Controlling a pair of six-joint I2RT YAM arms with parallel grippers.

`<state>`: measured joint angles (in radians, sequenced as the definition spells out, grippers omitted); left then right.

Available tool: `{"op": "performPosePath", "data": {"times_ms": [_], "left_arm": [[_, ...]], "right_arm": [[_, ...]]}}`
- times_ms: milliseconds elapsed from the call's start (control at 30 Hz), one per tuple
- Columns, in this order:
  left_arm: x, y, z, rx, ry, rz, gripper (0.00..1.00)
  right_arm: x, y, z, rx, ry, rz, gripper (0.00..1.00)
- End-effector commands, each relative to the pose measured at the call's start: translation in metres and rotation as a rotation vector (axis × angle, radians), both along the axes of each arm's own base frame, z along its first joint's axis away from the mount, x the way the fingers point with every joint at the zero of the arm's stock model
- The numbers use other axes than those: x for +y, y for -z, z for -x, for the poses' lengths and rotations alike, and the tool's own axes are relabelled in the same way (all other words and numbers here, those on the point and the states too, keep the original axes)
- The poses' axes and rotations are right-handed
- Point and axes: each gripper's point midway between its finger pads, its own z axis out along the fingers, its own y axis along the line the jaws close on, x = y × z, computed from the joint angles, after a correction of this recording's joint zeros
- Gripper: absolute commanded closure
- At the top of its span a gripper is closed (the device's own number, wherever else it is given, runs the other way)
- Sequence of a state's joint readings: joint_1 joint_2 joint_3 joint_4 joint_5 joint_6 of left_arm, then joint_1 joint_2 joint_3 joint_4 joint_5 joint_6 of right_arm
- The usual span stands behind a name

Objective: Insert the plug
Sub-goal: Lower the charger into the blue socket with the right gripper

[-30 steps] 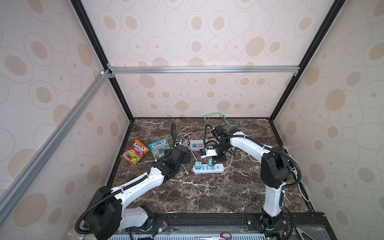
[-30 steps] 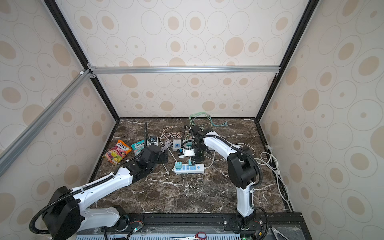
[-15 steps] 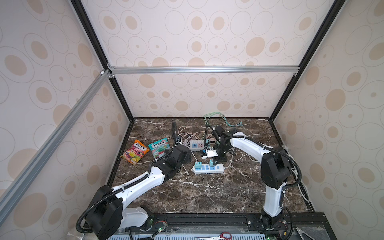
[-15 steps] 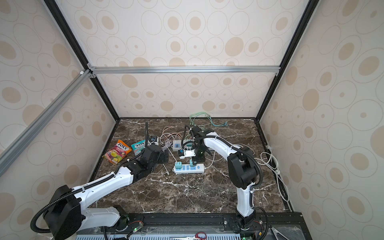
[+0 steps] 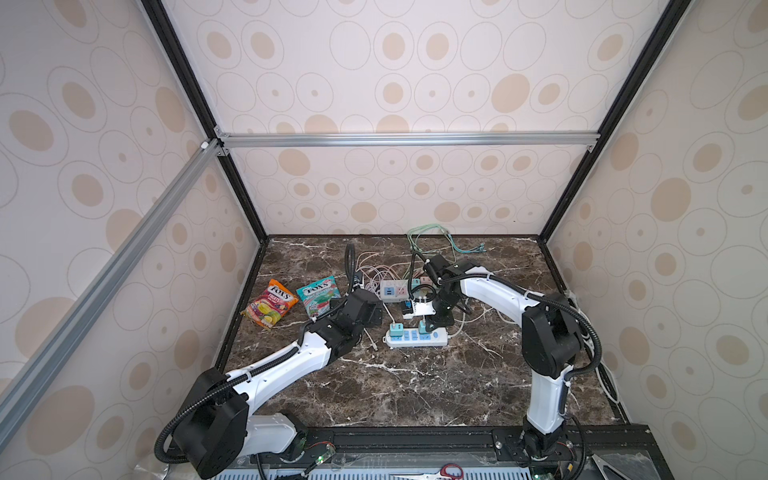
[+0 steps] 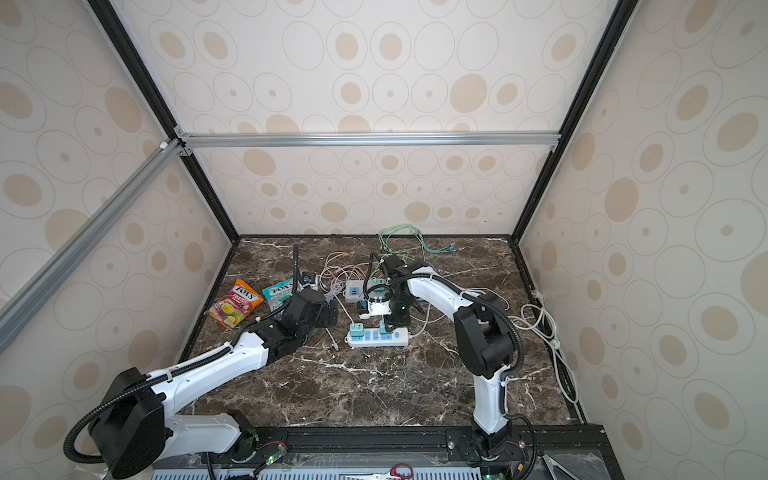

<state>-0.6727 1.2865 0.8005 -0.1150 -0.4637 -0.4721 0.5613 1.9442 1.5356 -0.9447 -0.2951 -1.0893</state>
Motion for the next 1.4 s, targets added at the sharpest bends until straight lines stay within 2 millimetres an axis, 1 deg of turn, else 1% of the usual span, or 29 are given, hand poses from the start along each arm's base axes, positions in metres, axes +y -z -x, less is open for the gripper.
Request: {"op": "performPosePath", "data": {"times_ms": [0,267,400,533,700,900,1000,1100,1267,1367], "left_arm": [[0.003,-0.013,-0.007,-0.020,-0.042,0.022,0.02],[0.003,-0.012,-0.007,-0.018,-0.044,0.022,0.02],[0.003,-0.011,-0.007,-0.016,-0.044,0.018,0.02],[0.002,-0.009,-0.007,-0.015,-0.043,0.020,0.02],[0.001,-0.007,-0.009,-0.011,-0.041,0.014,0.02],[-0.002,-0.006,-0.013,-0.007,-0.037,0.003,0.02],[-0.003,-0.006,-0.014,-0.006,-0.038,0.004,0.02],[-0.002,-0.007,-0.013,-0.006,-0.038,0.004,0.01],[0.000,-0.008,-0.011,-0.009,-0.041,0.001,0.02],[0.002,-0.012,-0.011,-0.021,-0.046,0.005,0.02]], "right_arm": [[-0.008,0.016,0.011,0.042,-0.007,0.050,1.00],[-0.016,0.037,0.020,0.016,-0.007,0.148,1.00],[-0.025,0.055,0.025,0.016,0.000,0.211,1.00],[-0.037,0.076,0.032,0.006,-0.006,0.321,1.00],[-0.041,0.093,0.042,0.018,-0.001,0.352,1.00],[-0.047,0.105,0.046,0.012,-0.033,0.404,1.00],[-0.048,0.105,0.046,-0.008,-0.039,0.419,1.00],[-0.046,0.105,0.050,0.005,-0.016,0.401,1.00],[-0.056,0.112,0.054,0.042,0.026,0.432,1.00],[-0.053,0.113,0.052,0.036,0.047,0.425,1.00]]}}
